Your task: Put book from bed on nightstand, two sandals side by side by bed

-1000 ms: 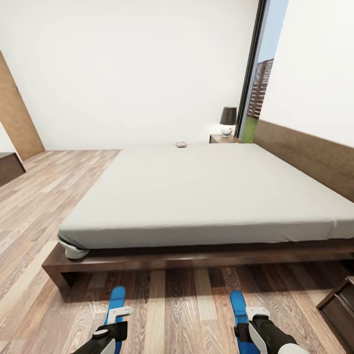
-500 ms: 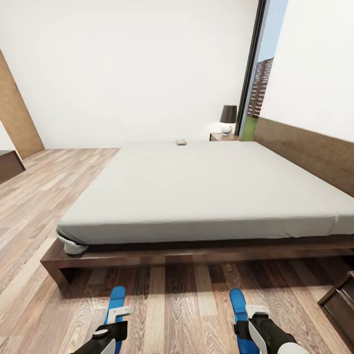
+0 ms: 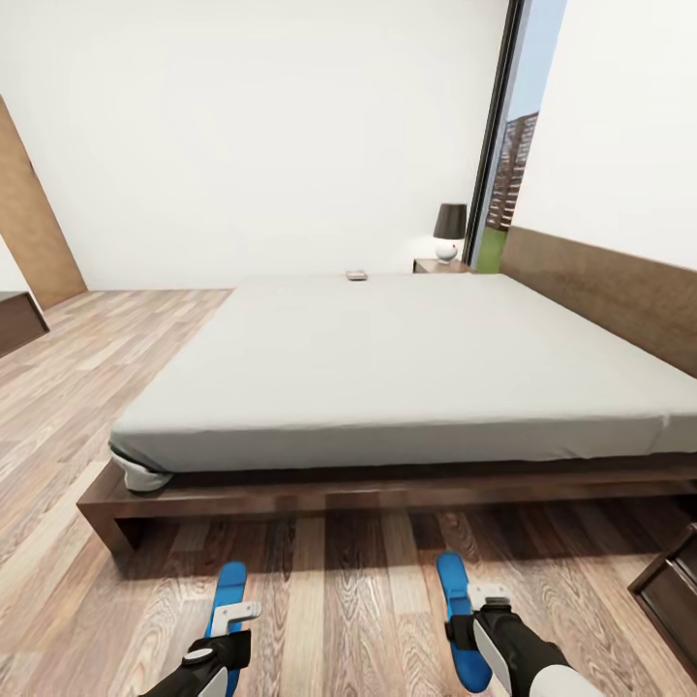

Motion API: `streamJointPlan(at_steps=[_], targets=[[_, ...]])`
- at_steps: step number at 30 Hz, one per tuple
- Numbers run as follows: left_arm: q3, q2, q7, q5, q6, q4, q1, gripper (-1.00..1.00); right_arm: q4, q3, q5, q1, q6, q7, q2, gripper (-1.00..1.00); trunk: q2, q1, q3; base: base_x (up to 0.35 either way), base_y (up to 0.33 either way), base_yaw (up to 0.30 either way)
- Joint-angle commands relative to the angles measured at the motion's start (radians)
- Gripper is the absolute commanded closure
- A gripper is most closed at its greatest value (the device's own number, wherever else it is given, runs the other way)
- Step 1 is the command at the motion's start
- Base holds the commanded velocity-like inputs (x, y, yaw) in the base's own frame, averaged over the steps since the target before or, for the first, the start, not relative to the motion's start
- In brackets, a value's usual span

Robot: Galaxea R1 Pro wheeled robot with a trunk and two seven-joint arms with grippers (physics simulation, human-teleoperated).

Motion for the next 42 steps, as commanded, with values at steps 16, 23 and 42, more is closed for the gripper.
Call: streamJointPlan(at_steps=[16, 23, 42], targets=[[-0.017, 0.003, 0.009, 0.005, 0.004, -0.015, 0.0, 1.0, -0.001, -0.004, 0.007, 0.0, 0.003, 0.002, -0.001, 1.0, -0.043, 0.023, -0.02, 0.0, 0.002, 0.0], [-0.022, 0.003, 0.009, 0.003, 0.004, -0.015, 0.0, 1.0, -0.001, -0.003, 0.007, 0.0, -0.001, 0.004, -0.001, 1.0, -0.043, 0.023, -0.02, 0.0, 0.093, 0.0], [-0.019, 0.003, 0.009, 0.003, 0.004, -0.013, 0.0, 1.0, -0.002, 0.025, 0.006, 0.001, -0.031, 0.016, 0.0, 1.0, -0.043, 0.023, -0.02, 0.018, 0.053, 0.0]])
